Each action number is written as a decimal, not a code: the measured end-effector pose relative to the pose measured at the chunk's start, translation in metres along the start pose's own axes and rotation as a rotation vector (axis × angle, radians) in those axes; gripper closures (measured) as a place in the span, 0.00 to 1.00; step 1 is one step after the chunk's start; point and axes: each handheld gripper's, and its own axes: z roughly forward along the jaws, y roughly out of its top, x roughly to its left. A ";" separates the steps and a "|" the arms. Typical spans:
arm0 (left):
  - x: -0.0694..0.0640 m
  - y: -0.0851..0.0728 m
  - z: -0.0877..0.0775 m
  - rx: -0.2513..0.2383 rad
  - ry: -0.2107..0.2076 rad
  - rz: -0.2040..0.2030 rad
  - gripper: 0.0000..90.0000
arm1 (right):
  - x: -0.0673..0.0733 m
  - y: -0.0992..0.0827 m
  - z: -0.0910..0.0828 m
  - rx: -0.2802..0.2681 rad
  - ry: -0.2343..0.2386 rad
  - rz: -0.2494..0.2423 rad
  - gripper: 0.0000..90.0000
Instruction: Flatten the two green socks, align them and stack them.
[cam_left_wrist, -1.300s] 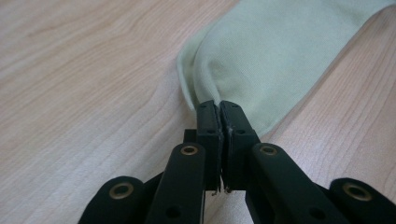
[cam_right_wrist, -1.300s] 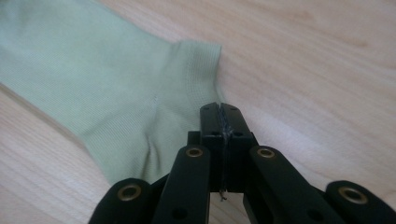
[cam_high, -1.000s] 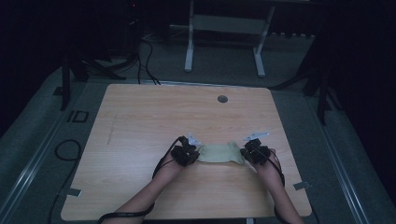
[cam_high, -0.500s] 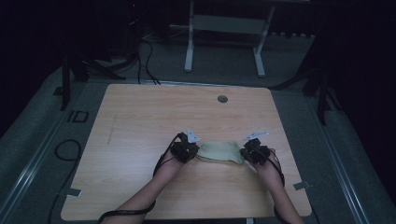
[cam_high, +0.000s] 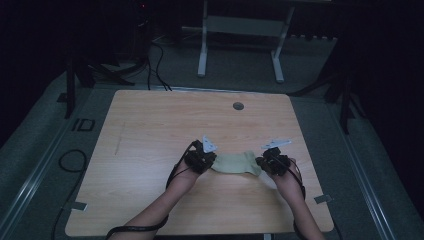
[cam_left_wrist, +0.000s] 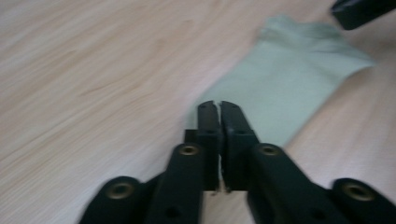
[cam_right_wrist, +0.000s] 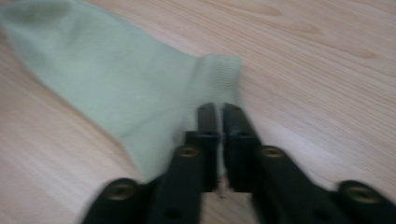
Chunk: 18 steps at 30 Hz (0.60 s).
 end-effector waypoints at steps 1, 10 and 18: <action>-0.008 0.002 0.010 0.029 -0.027 0.026 0.98 | 0.002 0.000 0.001 0.004 0.003 -0.004 1.00; -0.016 -0.005 0.044 0.106 -0.049 0.025 0.99 | 0.007 -0.006 0.021 0.070 0.028 -0.021 1.00; -0.006 -0.015 0.036 0.096 -0.031 -0.001 0.99 | 0.015 0.000 0.026 0.073 0.033 -0.043 1.00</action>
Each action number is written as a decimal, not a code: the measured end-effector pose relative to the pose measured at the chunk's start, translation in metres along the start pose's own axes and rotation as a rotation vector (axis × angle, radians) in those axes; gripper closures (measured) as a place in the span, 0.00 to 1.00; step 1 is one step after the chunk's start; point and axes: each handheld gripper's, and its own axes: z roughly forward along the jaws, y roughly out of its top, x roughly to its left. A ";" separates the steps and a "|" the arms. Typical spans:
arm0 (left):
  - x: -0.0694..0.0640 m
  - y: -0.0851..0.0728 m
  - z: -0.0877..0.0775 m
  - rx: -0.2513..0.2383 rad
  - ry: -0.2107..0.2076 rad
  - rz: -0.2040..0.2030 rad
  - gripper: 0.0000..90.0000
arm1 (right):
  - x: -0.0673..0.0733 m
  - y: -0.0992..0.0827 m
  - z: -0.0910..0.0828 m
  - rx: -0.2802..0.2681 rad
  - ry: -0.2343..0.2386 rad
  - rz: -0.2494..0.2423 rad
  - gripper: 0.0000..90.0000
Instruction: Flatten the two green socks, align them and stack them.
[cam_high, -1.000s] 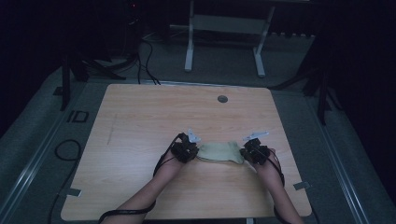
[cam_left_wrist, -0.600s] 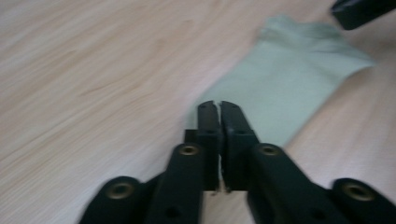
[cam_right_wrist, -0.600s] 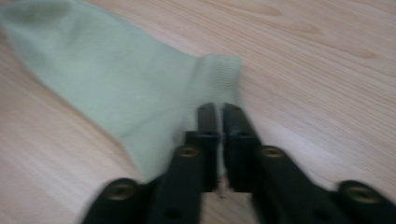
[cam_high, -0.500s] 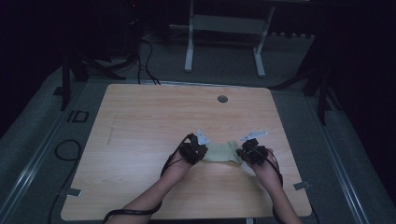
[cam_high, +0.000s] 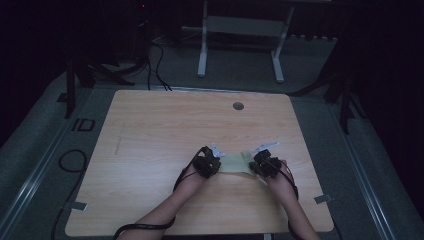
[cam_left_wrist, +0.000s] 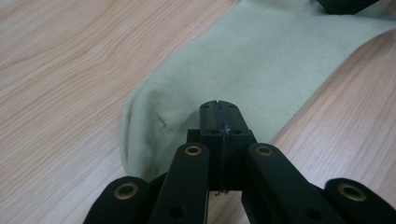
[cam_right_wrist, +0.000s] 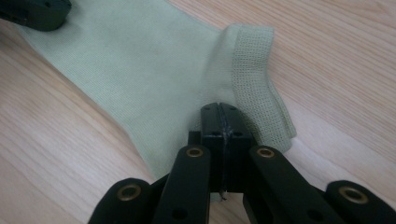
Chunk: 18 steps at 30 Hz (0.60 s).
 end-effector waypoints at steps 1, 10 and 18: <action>0.002 -0.003 -0.002 -0.004 0.002 -0.005 0.99 | 0.002 0.001 0.001 -0.003 0.002 0.000 1.00; 0.023 -0.021 -0.017 0.002 0.021 -0.053 0.99 | 0.018 0.023 0.014 0.003 0.032 -0.038 0.99; 0.036 -0.033 -0.027 0.003 0.021 -0.091 0.99 | 0.031 0.034 0.023 -0.004 0.050 -0.053 0.99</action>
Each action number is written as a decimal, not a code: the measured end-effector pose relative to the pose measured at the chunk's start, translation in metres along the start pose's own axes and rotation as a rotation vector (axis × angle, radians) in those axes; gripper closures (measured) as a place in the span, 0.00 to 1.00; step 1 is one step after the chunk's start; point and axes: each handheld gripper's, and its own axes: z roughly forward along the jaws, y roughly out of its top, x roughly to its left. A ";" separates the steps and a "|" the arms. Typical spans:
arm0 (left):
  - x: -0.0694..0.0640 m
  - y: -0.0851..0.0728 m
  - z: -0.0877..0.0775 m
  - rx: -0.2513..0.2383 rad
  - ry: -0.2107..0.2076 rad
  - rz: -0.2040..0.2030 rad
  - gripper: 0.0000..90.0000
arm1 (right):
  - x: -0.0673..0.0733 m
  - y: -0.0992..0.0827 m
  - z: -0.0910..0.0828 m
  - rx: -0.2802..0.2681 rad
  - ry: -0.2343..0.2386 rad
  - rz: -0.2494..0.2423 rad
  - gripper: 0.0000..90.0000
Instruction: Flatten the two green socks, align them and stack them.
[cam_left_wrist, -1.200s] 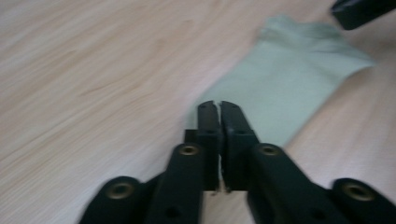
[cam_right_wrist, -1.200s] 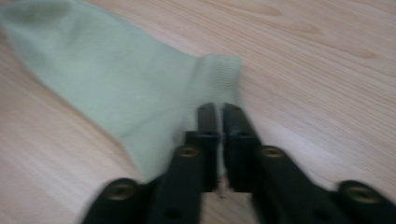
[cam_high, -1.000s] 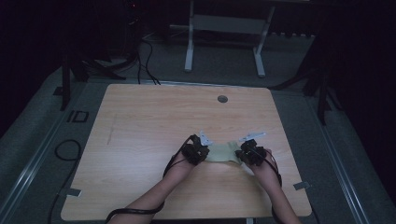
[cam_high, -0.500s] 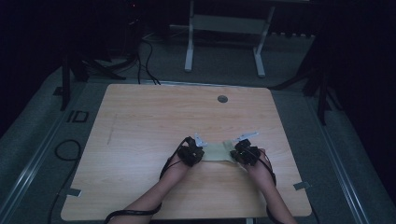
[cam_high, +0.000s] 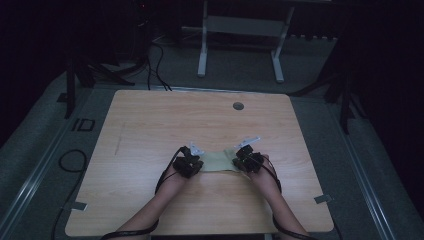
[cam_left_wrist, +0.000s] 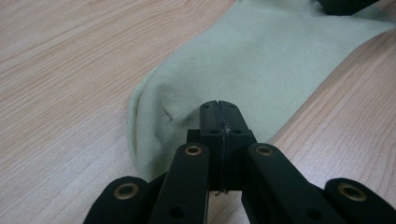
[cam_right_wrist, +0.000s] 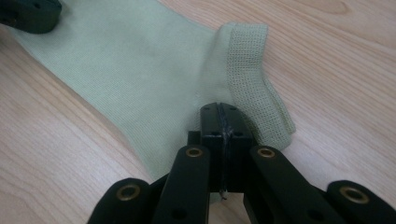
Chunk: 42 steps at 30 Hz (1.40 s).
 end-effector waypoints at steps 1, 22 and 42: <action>0.000 0.000 0.000 -0.002 0.001 -0.002 0.99 | 0.001 0.002 0.001 0.007 -0.001 -0.012 0.99; -0.009 0.005 -0.026 -0.129 -0.072 -0.019 0.14 | -0.001 0.009 -0.028 -0.151 0.125 0.017 0.17; 0.001 -0.021 -0.047 -0.173 -0.055 -0.018 0.09 | -0.033 -0.033 -0.046 -0.182 0.016 0.044 0.15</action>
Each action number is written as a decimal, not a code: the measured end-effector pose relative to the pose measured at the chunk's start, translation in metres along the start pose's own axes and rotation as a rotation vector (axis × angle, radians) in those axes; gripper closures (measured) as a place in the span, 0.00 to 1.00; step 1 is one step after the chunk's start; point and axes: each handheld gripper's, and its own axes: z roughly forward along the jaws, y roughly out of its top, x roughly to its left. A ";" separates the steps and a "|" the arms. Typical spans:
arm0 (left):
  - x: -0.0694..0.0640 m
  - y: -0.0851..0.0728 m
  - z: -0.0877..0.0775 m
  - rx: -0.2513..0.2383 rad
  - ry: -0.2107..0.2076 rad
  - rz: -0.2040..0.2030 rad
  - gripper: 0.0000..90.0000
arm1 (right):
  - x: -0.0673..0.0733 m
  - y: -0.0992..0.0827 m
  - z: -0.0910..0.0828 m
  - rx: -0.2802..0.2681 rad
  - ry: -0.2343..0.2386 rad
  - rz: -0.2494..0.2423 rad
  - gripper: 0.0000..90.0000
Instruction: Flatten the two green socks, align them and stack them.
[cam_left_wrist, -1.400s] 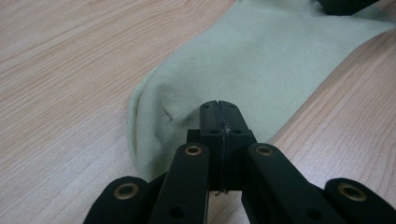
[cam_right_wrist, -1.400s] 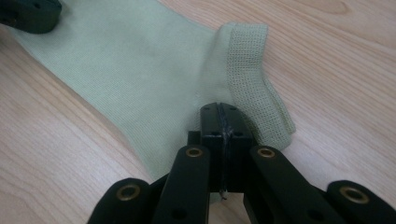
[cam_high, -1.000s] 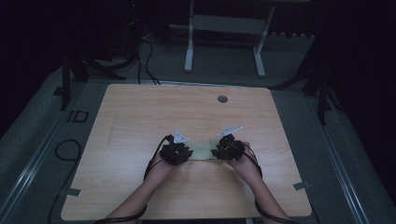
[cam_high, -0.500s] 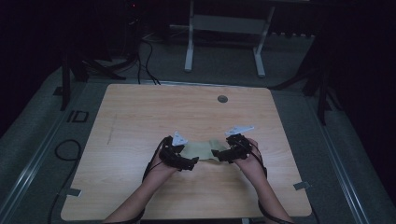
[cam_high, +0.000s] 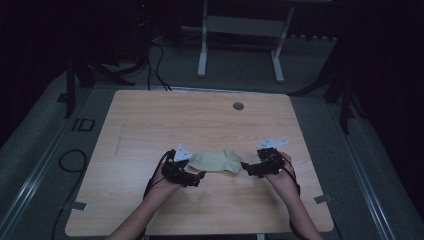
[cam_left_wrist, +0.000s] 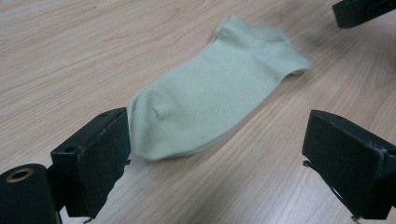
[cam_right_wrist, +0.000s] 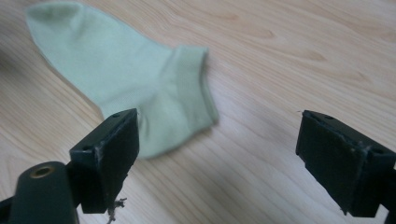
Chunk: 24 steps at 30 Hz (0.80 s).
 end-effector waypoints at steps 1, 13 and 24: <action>0.001 -0.002 -0.002 -0.003 0.006 -0.002 0.09 | -0.002 -0.002 -0.001 -0.001 -0.004 0.006 0.15; 0.020 -0.026 -0.022 -0.031 0.013 -0.042 0.09 | -0.026 -0.035 -0.024 -0.026 -0.035 0.070 0.15; 0.027 -0.046 -0.042 -0.052 0.049 -0.085 0.09 | -0.044 -0.078 -0.039 -0.042 -0.106 0.153 0.14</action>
